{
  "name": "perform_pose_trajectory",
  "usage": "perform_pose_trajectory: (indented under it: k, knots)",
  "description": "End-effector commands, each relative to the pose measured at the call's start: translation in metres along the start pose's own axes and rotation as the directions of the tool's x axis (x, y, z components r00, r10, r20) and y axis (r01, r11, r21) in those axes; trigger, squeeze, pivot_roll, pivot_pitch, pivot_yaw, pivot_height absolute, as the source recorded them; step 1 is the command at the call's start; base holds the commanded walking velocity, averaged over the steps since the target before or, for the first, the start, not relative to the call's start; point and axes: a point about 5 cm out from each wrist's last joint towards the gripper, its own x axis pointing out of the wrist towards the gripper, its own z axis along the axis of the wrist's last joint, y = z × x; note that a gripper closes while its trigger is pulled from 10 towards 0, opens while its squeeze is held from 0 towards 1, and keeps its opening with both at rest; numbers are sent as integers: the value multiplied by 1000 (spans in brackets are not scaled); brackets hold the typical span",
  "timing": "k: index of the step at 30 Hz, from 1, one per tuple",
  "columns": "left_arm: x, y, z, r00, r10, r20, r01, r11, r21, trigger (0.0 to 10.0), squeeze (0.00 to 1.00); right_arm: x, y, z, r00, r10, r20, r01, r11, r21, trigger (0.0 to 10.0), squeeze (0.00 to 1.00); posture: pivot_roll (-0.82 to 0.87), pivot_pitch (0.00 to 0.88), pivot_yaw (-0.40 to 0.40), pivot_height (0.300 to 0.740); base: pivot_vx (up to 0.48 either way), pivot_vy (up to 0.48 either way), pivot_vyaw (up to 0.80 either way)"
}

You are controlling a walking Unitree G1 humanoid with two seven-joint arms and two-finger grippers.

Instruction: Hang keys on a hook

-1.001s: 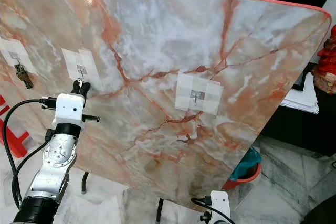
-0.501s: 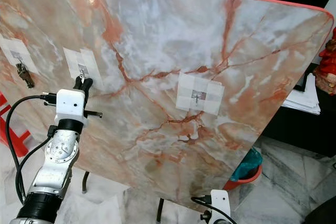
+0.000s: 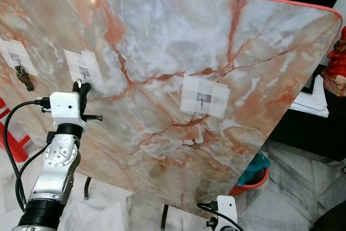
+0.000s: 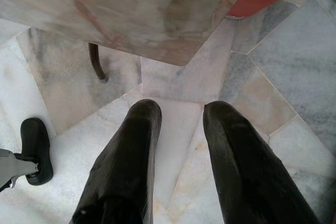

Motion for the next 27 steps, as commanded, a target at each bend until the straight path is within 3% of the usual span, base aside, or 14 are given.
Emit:
perform_pose_trajectory:
  k: [1, 4, 27]
  knots:
    - [2, 0, 0, 1000, 0, -16, -1, 999, -36, 10000, 0, 0, -4, 1, 1000, -9, 5, 9, 1000, -1, 10000, 0, -46, 0, -94, 740, 0, 0, 0]
    - [2, -2, -2, 999, -26, -42, 22, 997, -79, 10000, 0, 0, -4, 1, 1000, -9, 3, 9, 1000, -2, 10000, 0, -47, 0, -94, 740, 0, 0, 0]
    - [1, -6, -6, 994, -69, -90, 62, 995, -79, 10000, 0, 0, -4, 1, 1000, -10, 3, 10, 1000, 0, 10000, 0, -47, 0, -94, 740, 0, 0, 0]
